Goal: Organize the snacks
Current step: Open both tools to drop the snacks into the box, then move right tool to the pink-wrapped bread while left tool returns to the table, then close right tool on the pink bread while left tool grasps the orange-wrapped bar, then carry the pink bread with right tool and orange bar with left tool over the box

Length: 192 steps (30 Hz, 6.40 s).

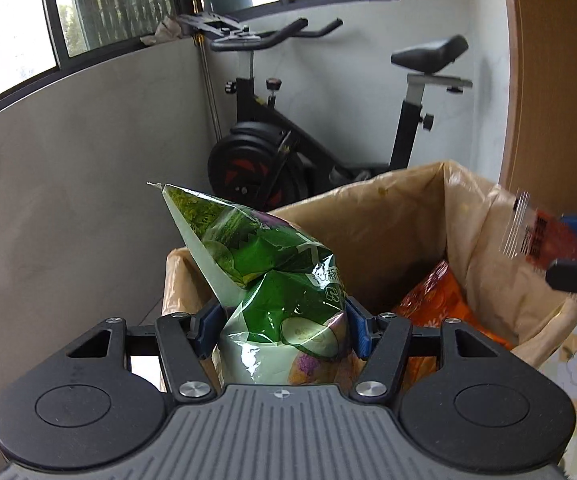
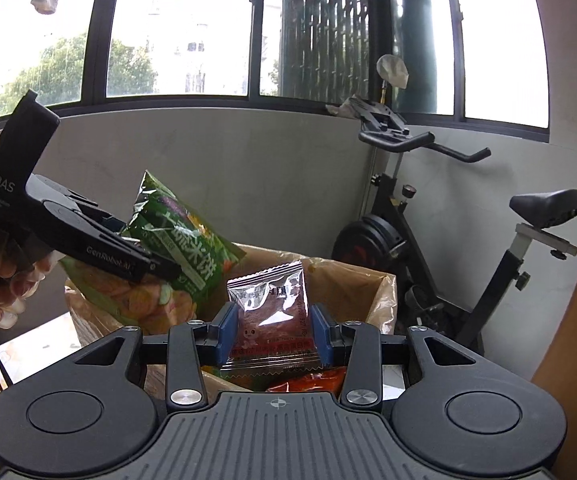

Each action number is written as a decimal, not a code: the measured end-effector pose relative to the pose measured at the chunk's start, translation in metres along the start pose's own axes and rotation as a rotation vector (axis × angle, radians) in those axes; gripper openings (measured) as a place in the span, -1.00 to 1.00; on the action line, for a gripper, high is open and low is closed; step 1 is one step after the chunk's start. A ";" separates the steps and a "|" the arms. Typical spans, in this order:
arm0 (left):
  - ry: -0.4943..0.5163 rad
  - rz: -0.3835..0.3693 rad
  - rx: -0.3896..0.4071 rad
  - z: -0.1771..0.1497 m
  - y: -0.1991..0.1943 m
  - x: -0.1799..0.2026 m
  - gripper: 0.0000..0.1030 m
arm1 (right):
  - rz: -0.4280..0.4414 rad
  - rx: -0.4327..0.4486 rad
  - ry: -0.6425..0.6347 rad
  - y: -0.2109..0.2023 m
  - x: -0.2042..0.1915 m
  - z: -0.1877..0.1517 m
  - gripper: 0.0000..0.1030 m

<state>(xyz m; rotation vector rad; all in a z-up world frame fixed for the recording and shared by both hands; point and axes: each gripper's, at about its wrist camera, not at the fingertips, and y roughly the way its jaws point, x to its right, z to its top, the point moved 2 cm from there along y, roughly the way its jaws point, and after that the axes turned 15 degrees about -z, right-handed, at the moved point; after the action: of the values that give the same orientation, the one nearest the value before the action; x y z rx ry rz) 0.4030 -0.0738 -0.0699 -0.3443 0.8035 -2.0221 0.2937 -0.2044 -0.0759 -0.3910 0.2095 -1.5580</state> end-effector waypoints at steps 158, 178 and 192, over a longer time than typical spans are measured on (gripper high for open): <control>-0.414 -0.128 0.040 -0.284 -0.036 0.066 -0.17 | -0.071 -0.242 0.142 -0.041 -0.033 -0.234 0.32; -0.475 -0.142 0.153 -0.283 -0.063 0.061 -0.20 | -0.080 -0.353 0.173 -0.064 -0.014 -0.224 0.30; -0.342 -0.157 0.402 -0.184 -0.136 0.047 -0.20 | -0.049 0.014 0.189 -0.112 0.015 -0.097 0.30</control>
<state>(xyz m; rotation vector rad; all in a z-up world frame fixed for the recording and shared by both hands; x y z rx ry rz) 0.1922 0.0132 -0.1209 -0.5132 0.1561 -2.1322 0.1535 -0.2263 -0.1216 -0.2392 0.3379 -1.6443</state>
